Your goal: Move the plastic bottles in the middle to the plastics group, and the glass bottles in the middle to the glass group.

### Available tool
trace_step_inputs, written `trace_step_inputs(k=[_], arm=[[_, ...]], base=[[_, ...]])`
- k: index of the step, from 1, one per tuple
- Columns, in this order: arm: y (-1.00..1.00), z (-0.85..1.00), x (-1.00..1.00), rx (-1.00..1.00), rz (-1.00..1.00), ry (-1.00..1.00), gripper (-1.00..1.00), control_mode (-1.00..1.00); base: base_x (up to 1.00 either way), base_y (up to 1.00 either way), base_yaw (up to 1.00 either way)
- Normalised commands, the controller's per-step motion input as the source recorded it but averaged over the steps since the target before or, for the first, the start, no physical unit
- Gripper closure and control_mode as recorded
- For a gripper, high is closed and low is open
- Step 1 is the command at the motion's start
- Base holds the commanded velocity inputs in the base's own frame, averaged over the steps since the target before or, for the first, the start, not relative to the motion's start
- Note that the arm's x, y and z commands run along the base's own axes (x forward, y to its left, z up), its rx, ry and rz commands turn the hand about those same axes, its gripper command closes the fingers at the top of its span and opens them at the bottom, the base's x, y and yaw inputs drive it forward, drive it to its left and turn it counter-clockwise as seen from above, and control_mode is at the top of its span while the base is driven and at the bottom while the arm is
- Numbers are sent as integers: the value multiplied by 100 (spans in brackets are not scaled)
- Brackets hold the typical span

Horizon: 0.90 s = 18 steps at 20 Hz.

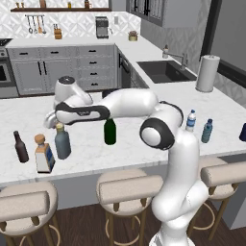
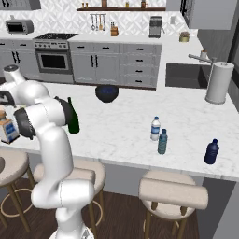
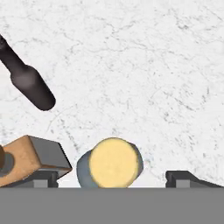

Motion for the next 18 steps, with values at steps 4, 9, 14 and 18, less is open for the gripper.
trace_step_inputs(k=[4,9,14,18], arm=[[-78,30,-52,4,-2,-2,-100,-100],[-94,8,-86,10,-4,-5,-100,-100],[-94,15,-65,8,-5,-2,-100,-100],[-92,17,-33,5,-5,0,-100,-100]], base=[[0,0,0],[0,0,0],[0,0,0],[0,0,0]])
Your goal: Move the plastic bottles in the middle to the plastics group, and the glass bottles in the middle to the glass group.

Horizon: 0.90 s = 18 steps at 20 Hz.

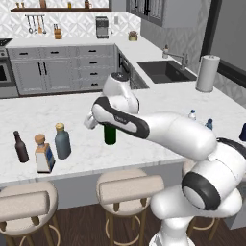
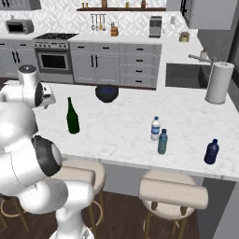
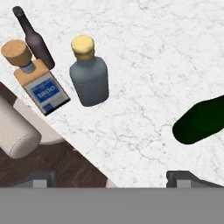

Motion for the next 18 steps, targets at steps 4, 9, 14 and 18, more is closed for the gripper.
trace_step_inputs(k=[4,9,14,18], arm=[[-16,0,-4,7,0,-10,-100,-100],[-66,2,0,10,-1,-12,-100,-100],[-100,5,2,2,-3,1,-100,-100],[-57,0,59,0,-1,15,-100,-100]], base=[[0,0,0],[0,0,0],[0,0,0],[0,0,0]])
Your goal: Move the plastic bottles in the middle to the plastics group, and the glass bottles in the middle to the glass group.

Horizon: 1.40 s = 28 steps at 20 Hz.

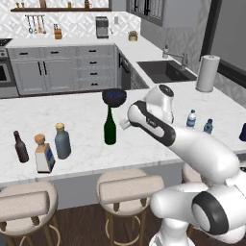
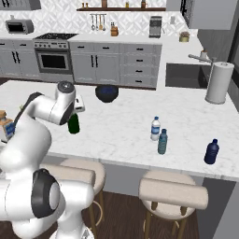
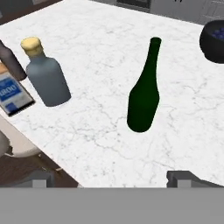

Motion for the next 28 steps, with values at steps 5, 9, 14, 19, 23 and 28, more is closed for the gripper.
trace_step_inputs(k=[5,9,14,19,23,28], arm=[[-8,-5,94,-1,-2,15,-100,-100],[9,-6,49,-8,-1,-1,-100,-100],[8,-25,8,-2,0,-8,-100,-100],[18,-40,10,0,0,-18,-100,-100],[28,-14,3,0,0,-16,-100,-100],[17,9,2,0,0,-3,-100,-100]], base=[[0,0,0],[0,0,0],[0,0,0],[0,0,0],[0,0,0],[0,0,0]])
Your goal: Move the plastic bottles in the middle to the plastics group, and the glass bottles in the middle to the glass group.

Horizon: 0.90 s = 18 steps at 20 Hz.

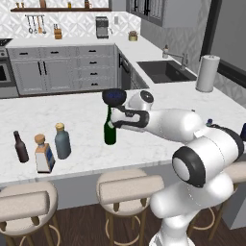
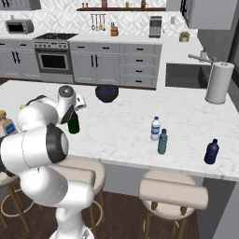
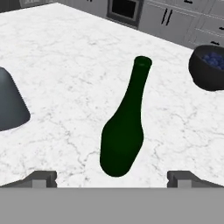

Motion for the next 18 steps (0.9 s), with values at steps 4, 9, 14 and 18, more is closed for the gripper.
trace_step_inputs(k=[4,9,14,18], arm=[[0,3,17,0,0,7,-100,-100],[4,0,37,0,0,4,-100,-100],[21,-1,6,0,0,0,-100,-100],[26,-4,0,0,0,0,-100,-100]], base=[[0,0,0],[0,0,0],[0,0,0],[0,0,0]])
